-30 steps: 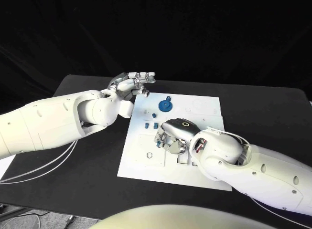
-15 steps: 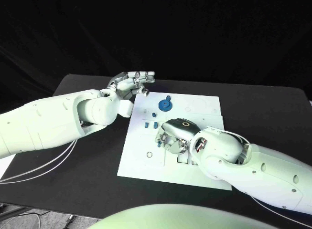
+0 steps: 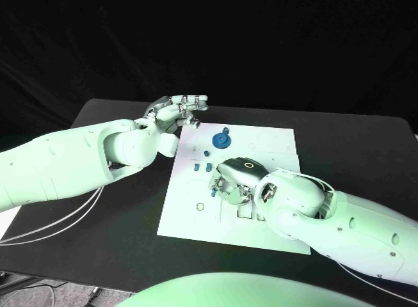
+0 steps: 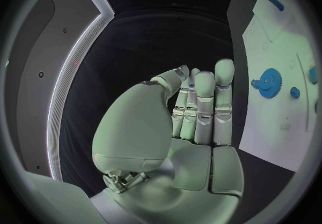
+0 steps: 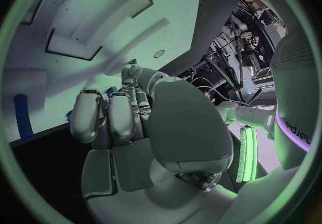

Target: Assemble the parts on the task board

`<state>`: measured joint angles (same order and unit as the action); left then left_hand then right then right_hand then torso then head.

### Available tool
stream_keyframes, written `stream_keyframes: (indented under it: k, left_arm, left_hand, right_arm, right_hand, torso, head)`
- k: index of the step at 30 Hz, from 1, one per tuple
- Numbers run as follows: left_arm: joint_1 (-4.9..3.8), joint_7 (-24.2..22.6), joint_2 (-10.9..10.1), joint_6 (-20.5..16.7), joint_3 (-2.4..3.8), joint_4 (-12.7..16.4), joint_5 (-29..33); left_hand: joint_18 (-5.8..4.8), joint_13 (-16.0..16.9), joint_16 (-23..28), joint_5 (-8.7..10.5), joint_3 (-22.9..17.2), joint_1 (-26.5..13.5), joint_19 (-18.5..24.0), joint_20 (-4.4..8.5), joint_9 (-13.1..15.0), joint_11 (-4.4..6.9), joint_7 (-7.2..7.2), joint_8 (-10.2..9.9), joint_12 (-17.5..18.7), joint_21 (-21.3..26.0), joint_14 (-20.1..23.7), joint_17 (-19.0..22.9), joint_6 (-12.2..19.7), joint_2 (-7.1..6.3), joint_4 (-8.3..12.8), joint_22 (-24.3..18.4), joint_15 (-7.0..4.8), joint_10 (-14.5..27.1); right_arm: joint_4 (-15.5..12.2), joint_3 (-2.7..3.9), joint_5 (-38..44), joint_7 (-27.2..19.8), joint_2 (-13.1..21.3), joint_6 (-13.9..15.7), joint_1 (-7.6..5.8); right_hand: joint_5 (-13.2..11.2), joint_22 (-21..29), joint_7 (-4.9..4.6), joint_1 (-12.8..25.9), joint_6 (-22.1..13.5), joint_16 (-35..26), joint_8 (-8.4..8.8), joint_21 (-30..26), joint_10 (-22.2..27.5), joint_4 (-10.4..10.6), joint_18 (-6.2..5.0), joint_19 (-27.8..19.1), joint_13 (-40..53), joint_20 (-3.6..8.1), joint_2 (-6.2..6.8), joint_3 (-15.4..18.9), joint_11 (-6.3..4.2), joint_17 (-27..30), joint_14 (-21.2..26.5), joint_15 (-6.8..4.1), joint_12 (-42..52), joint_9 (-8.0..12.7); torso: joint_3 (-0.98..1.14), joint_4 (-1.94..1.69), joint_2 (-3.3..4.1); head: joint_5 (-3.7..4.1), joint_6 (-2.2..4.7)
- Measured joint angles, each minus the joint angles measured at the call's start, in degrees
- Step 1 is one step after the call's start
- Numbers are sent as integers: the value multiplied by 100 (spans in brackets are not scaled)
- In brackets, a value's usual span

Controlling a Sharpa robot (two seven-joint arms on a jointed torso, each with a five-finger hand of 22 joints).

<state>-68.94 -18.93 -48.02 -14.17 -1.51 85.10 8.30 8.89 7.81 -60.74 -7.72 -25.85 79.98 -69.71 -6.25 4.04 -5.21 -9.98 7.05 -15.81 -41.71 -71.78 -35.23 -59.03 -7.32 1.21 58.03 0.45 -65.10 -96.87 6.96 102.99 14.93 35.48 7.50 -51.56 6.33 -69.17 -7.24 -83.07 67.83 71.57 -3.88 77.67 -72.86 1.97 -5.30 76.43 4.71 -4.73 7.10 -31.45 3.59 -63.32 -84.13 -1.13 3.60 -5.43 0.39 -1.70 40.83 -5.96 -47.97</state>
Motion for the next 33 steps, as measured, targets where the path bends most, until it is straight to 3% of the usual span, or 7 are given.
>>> stream_keyframes:
  k: [24, 27, 31, 33]
  left_arm:
    - [0, 24, 1, 25, 0, -1, -10]
    - [0, 26, 1, 27, 0, -1, -11]
    - [0, 30, 1, 29, 0, -1, -13]
    - [0, 32, 1, 30, 0, -1, -13]
  left_hand:
    - [0, -2, 39, 0, 0, 0, 0, 0, 0, -20, 0, 0, 0, 45, 1, 29, 0, 0, 0, -15, 1, 20]
    - [0, -2, 39, 0, 0, 0, 0, 0, 0, -20, 0, 0, 0, 45, 1, 29, 0, 0, 0, -15, 1, 20]
    - [-1, -1, 39, 0, 0, 0, 0, 0, 0, -20, 0, 0, 0, 45, 1, 29, 0, 0, 0, -15, 1, 20]
    - [-1, 3, 39, 0, 0, 0, 0, 0, 0, -20, 0, 0, 0, 45, 1, 29, 0, 0, 0, -15, 1, 20]
  right_arm:
    - [13, -53, 106, 38, -54, -192, -5]
    - [14, -65, 109, 43, -56, -200, -9]
    - [14, -81, 109, 45, -56, -179, -15]
    - [16, -94, 109, 45, -57, -135, -14]
  right_hand:
    - [21, 27, -37, 161, -16, 0, -2, 0, 29, -23, 0, -23, -11, -23, 39, 106, 28, 27, 0, 0, 2, -9]
    - [128, 175, -119, 347, -311, -91, -1, -116, 367, 29, 1, -124, -43, -109, 124, 207, 104, 150, 15, 90, 28, 23]
    - [155, 575, -87, 552, -891, -280, 20, -399, 1000, 61, 1, -408, -127, -174, 248, 427, 163, 397, 21, 167, 9, 160]
    - [155, 772, -82, 552, -1065, -382, 21, -544, 1210, 54, -89, -532, -130, -202, 248, 563, 186, 535, 8, 179, -3, 166]
  torso:
    - [-1, -1, -2]
    - [-1, -1, -3]
    - [-1, 2, -3]
    - [-1, 3, -3]
  head:
    - [-19, -43]
    - [-22, -44]
    - [-23, -44]
    - [-23, -44]
